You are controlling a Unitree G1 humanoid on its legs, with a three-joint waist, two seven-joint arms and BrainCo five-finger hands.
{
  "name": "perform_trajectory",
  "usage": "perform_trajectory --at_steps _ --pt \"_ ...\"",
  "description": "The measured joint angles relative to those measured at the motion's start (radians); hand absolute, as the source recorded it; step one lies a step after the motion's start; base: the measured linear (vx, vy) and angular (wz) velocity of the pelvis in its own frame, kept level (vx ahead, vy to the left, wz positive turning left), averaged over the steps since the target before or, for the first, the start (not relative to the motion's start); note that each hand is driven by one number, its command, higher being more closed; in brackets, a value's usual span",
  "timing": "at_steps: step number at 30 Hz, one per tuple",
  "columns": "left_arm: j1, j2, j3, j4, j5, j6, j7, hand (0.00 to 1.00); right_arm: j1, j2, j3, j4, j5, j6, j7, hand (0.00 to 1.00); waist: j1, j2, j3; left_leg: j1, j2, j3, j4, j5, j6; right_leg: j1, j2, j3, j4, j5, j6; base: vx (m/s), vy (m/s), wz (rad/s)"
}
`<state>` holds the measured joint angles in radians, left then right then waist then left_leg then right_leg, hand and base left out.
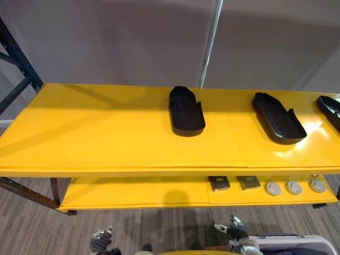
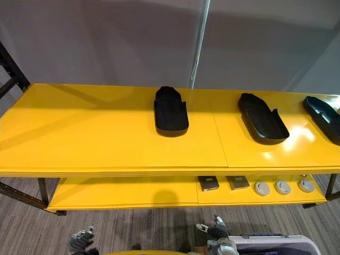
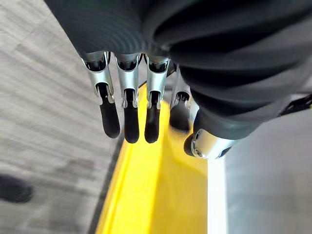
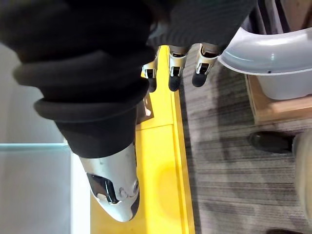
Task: Walk over and take plastic housings, then place them on the shelf
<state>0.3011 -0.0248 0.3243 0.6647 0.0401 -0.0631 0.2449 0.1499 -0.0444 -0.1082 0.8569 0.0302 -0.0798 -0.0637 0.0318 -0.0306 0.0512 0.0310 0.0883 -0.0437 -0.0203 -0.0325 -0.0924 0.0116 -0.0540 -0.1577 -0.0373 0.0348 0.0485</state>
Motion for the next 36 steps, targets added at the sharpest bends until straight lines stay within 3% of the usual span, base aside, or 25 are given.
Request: perform_trajectory --at_steps 2,9,16,21,23,24,27,29,31,32,33,34,35,36 --pt "-0.012 0.006 -0.011 0.04 0.002 0.0 -0.007 0.0 -0.005 0.0 0.0 0.01 0.001 0.001 -0.001 0.0 -0.017 0.003 0.0 0.001 0.0 0.0 -0.001 0.0 0.0 0.0 0.0 0.0 -0.001 0.001 -0.001 0.0 0.0 0.0" --pt "-0.073 0.046 -0.083 0.1 0.012 -0.001 -0.009 0.0 -0.006 -0.004 -0.003 0.032 0.011 0.0 -0.021 0.0 -0.024 0.033 0.003 0.019 0.0 0.023 -0.01 -0.003 -0.003 0.0 0.001 0.025 -0.003 0.001 0.0 0.0 0.004 -0.11" --pt "-0.098 0.053 -0.169 0.126 0.045 -0.001 -0.027 0.0 -0.017 -0.003 -0.015 0.033 0.02 0.0 -0.025 0.0 -0.041 0.033 0.005 0.031 0.002 0.049 0.005 -0.028 0.002 -0.001 0.006 0.05 -0.004 0.0 -0.001 0.02 0.006 -0.12" --pt "-0.136 0.058 -0.196 0.123 0.052 -0.001 -0.026 0.0 -0.028 -0.005 -0.015 0.032 0.04 0.0 -0.028 0.0 -0.044 0.048 0.024 -0.044 0.018 0.052 0.188 -0.134 0.002 -0.037 0.013 0.079 0.066 -0.041 0.003 0.02 0.022 -0.15" --pt "-0.151 0.059 -0.2 0.114 0.052 -0.002 -0.026 0.0 -0.049 -0.001 -0.013 0.032 0.041 0.001 -0.029 0.0 -0.041 0.044 0.035 -0.099 0.004 -0.014 0.298 -0.162 0.006 -0.078 0.017 0.107 0.119 -0.056 0.001 0.03 0.022 -0.45" --pt "-0.162 0.051 -0.204 0.083 0.051 -0.003 -0.023 0.0 -0.063 -0.002 -0.013 0.017 0.041 0.0 -0.031 0.0 -0.037 0.039 0.042 -0.136 -0.016 -0.116 0.369 -0.183 0.001 -0.115 0.018 0.139 0.157 -0.059 0.005 0.01 0.0 -0.55" --pt "-0.176 0.027 -0.211 0.047 0.05 -0.015 -0.021 0.0 -0.079 -0.002 -0.016 -0.037 0.052 -0.001 -0.045 0.0 -0.039 0.051 0.056 -0.158 -0.024 -0.201 0.451 -0.263 -0.009 -0.171 0.04 0.189 0.229 -0.077 0.018 -0.03 0.076 -0.7" --pt "-0.207 0.013 -0.216 0.041 0.051 -0.022 -0.022 0.0 -0.08 0.021 -0.019 -0.089 0.06 0.0 -0.047 0.0 -0.038 0.032 0.069 -0.159 -0.029 -0.159 0.486 -0.332 0.022 -0.222 0.055 0.27 0.276 -0.074 0.032 -0.12 0.182 -0.99" --pt "-0.211 0.014 -0.216 0.029 0.051 -0.023 -0.022 0.0 -0.084 0.04 -0.017 -0.116 0.06 0.0 -0.047 0.0 -0.028 0.006 0.081 -0.163 -0.04 -0.097 0.511 -0.344 0.04 -0.248 0.058 0.341 0.28 -0.055 0.055 -0.2 0.204 -1.27" --pt "-0.209 0.011 -0.217 0.013 0.051 -0.023 -0.022 0.0 -0.085 0.054 -0.012 -0.146 0.06 -0.002 -0.047 0.0 -0.022 -0.01 0.091 -0.188 -0.049 -0.018 0.554 -0.363 0.07 -0.278 0.059 0.403 0.242 -0.014 0.061 -0.31 0.268 -1.76" --pt "-0.214 0.009 -0.219 0.009 0.052 -0.023 -0.023 0.0 -0.091 0.057 -0.014 -0.159 0.059 0.0 -0.049 0.0 -0.018 -0.021 0.102 -0.192 -0.05 0.054 0.556 -0.363 0.089 -0.277 0.039 0.378 0.18 -0.001 -0.013 -0.27 0.242 -1.82" --pt "-0.216 0.006 -0.218 0.009 0.052 -0.023 -0.023 0.0 -0.092 0.057 -0.013 -0.161 0.059 0.001 -0.049 0.0 -0.013 -0.019 0.108 -0.187 -0.042 0.093 0.539 -0.35 0.109 -0.281 0.014 0.323 0.171 -0.023 -0.044 -0.28 0.214 -1.76" --pt "-0.203 0.002 -0.209 0.009 0.052 -0.021 -0.023 0.0 -0.094 0.063 -0.005 -0.166 0.059 0.0 -0.05 0.0 -0.011 -0.017 0.114 -0.171 -0.02 0.187 0.512 -0.332 0.137 -0.315 -0.023 0.184 0.234 -0.041 -0.019 -0.24 0.18 -1.97" --pt "-0.191 0.004 -0.2 0.009 0.052 -0.02 -0.022 0.0 -0.094 0.063 0.003 -0.166 0.057 0.001 -0.049 0.0 0.0 -0.023 0.115 -0.145 -0.016 0.277 0.471 -0.316 0.152 -0.329 -0.055 0.035 0.364 -0.06 -0.037 -0.27 0.158 -1.93"
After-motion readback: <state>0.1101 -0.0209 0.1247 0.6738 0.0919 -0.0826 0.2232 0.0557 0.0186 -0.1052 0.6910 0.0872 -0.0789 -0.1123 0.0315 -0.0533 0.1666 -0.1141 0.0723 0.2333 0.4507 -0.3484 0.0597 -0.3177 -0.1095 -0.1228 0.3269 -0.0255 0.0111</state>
